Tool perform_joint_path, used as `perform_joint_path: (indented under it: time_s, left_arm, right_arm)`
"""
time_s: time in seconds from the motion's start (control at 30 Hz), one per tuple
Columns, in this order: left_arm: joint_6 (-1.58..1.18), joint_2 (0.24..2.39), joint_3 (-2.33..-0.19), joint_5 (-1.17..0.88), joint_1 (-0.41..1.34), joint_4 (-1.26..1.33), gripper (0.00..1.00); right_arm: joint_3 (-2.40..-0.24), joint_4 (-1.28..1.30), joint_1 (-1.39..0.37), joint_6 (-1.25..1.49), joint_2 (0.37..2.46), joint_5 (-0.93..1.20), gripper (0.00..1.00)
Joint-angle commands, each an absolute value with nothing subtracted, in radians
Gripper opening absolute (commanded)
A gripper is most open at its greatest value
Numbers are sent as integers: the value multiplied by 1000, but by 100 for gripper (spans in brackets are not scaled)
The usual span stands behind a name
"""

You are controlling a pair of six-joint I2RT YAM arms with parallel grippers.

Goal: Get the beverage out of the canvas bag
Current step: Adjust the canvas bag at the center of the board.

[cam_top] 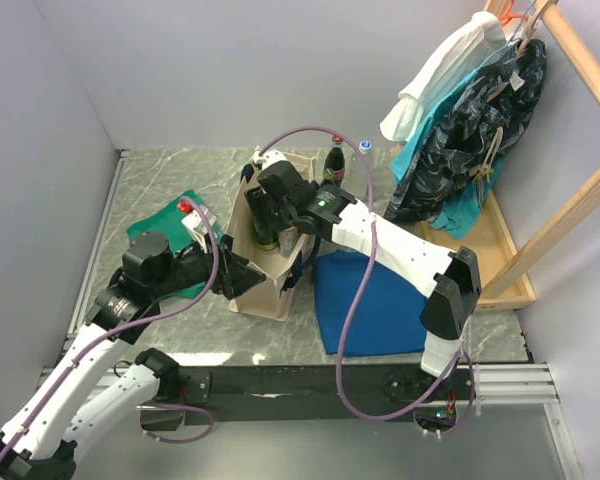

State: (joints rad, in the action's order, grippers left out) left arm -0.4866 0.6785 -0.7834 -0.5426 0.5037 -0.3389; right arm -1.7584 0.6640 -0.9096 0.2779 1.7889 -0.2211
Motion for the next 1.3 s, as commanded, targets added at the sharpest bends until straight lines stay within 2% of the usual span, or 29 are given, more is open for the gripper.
perform_joint_path:
  time_s: [0.0, 0.43, 1.03, 1.27]
  left_arm:
    - [-486, 675, -759, -601, 508, -413, 82]
    - [-489, 684, -721, -604, 508, -449, 75]
    - [-489, 742, -712, -609, 515, -466, 71]
    - [-495, 732, -709, -591, 523, -469, 72]
  right_arm:
    - [-1838, 601, -890, 256, 1815, -215, 71]
    - [-1942, 609, -854, 222, 1914, -183, 71]
    - [-1965, 623, -830, 222, 1974, -127, 71]
    - [-2017, 641, -827, 213, 2017, -123, 70]
